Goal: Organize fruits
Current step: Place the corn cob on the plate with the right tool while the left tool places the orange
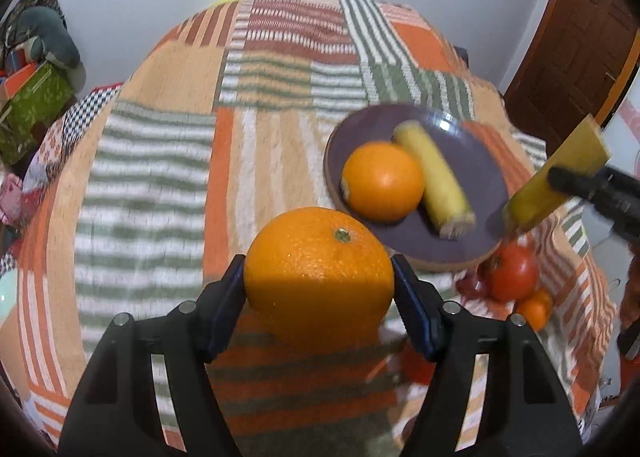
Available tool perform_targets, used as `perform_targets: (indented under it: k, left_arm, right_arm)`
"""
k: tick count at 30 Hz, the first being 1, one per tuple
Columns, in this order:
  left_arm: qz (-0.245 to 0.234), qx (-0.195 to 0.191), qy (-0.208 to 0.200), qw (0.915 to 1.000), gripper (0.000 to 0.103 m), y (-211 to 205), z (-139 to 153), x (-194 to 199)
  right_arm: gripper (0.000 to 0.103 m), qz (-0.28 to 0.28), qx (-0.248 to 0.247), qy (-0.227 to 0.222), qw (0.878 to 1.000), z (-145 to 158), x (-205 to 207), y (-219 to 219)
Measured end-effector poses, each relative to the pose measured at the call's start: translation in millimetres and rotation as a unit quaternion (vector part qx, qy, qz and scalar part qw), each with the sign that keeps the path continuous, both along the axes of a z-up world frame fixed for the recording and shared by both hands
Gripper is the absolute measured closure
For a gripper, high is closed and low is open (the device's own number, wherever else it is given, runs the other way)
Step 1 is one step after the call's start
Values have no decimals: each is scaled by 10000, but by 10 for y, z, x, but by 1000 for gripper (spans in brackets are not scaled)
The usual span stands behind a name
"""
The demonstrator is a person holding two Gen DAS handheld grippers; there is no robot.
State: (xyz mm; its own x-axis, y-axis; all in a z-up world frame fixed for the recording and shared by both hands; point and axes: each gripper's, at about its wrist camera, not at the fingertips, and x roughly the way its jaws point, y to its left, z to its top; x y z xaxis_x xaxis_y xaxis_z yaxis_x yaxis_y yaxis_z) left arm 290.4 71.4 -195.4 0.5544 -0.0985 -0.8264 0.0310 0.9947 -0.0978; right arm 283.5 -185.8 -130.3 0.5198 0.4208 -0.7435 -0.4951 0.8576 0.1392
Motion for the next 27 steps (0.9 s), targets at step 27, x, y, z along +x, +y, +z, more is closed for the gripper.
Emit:
perform_targets:
  k: [27]
  left_arm:
    - [-88, 189, 66, 9998, 33, -460, -167, 1445]
  right_arm:
    - [69, 205, 60, 540, 9983, -422, 805, 356]
